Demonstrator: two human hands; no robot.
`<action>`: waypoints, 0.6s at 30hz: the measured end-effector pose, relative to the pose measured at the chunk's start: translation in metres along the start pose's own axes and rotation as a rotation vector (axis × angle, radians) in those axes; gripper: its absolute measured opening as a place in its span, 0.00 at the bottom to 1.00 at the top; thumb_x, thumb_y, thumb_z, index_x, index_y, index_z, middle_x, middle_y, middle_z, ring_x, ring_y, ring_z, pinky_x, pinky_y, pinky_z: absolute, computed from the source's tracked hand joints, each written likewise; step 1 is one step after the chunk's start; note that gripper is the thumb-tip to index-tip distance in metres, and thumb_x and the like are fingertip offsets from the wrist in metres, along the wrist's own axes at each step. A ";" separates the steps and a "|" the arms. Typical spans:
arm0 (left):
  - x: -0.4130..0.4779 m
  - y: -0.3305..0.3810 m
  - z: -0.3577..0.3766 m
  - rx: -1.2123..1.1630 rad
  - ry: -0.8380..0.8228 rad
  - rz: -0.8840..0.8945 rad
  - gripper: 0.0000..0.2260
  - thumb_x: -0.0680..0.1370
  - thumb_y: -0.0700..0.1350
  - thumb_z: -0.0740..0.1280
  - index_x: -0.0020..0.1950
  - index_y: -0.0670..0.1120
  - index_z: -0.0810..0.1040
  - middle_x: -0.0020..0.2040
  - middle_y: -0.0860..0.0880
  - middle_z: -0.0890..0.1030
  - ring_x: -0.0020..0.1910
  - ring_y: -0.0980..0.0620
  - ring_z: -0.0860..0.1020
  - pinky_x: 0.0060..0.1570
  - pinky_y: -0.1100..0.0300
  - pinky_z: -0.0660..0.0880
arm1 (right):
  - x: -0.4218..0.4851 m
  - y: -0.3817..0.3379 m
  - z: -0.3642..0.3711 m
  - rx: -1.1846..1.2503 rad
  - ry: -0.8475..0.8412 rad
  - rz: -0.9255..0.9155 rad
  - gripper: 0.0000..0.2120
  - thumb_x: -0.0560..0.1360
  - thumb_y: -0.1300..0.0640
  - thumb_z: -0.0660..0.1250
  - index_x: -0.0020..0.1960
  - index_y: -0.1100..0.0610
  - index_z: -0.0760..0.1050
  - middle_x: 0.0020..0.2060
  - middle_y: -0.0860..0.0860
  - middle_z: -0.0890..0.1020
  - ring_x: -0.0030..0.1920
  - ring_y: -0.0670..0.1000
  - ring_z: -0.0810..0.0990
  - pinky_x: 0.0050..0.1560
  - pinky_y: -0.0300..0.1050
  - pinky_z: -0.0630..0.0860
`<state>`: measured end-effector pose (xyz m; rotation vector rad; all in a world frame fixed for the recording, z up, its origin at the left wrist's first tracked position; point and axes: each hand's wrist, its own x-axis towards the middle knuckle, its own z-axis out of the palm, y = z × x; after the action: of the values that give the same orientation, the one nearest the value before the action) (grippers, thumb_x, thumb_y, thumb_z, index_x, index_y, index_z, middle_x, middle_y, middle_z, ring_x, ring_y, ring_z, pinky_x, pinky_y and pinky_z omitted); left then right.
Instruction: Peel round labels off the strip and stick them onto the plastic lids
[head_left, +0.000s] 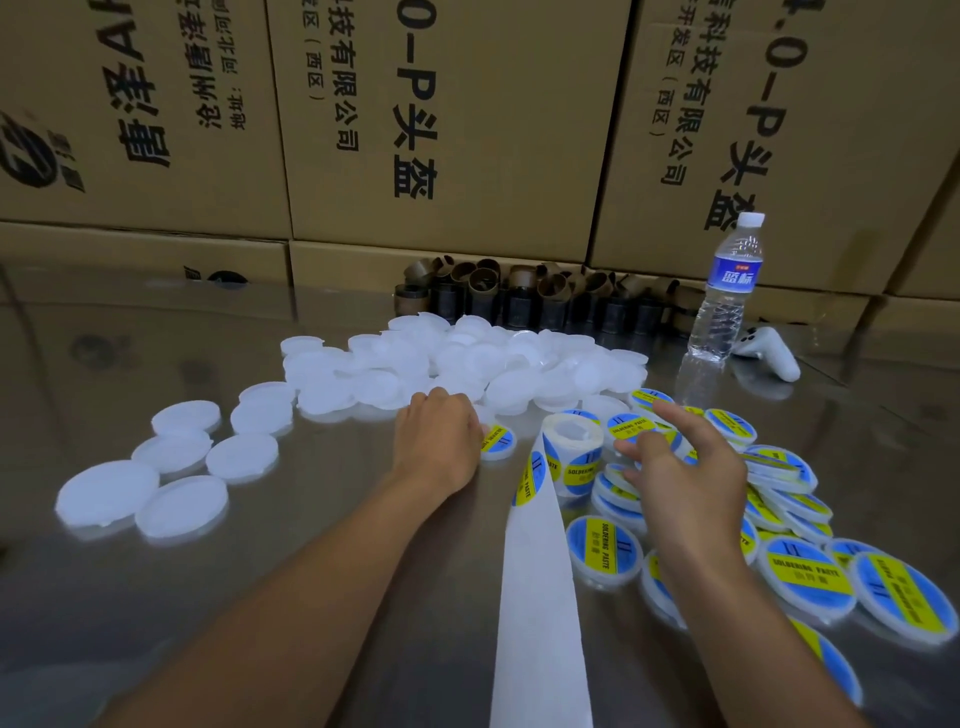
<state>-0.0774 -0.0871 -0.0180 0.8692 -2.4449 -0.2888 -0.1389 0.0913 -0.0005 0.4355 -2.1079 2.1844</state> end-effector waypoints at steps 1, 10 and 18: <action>-0.001 0.000 -0.002 -0.105 0.030 -0.011 0.08 0.80 0.47 0.63 0.48 0.44 0.79 0.52 0.47 0.78 0.55 0.45 0.73 0.52 0.56 0.68 | 0.000 0.000 0.000 0.004 -0.005 -0.001 0.15 0.74 0.63 0.62 0.51 0.43 0.75 0.29 0.42 0.82 0.37 0.55 0.82 0.48 0.53 0.80; -0.043 0.028 -0.045 -1.719 -0.228 -0.250 0.09 0.80 0.44 0.61 0.53 0.43 0.78 0.48 0.48 0.84 0.48 0.52 0.81 0.56 0.57 0.76 | -0.019 -0.010 0.008 0.028 -0.316 -0.152 0.04 0.74 0.54 0.68 0.49 0.49 0.78 0.38 0.47 0.83 0.41 0.41 0.79 0.40 0.30 0.73; -0.068 0.042 -0.048 -1.812 -0.336 -0.238 0.22 0.71 0.48 0.64 0.63 0.40 0.72 0.56 0.44 0.78 0.54 0.49 0.75 0.53 0.58 0.70 | -0.026 -0.016 0.010 0.228 -0.441 -0.088 0.04 0.74 0.58 0.68 0.48 0.54 0.80 0.38 0.48 0.86 0.39 0.42 0.82 0.38 0.32 0.76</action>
<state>-0.0289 -0.0126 0.0099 0.1750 -1.2487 -2.2769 -0.1086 0.0863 0.0084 1.0965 -1.9682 2.4637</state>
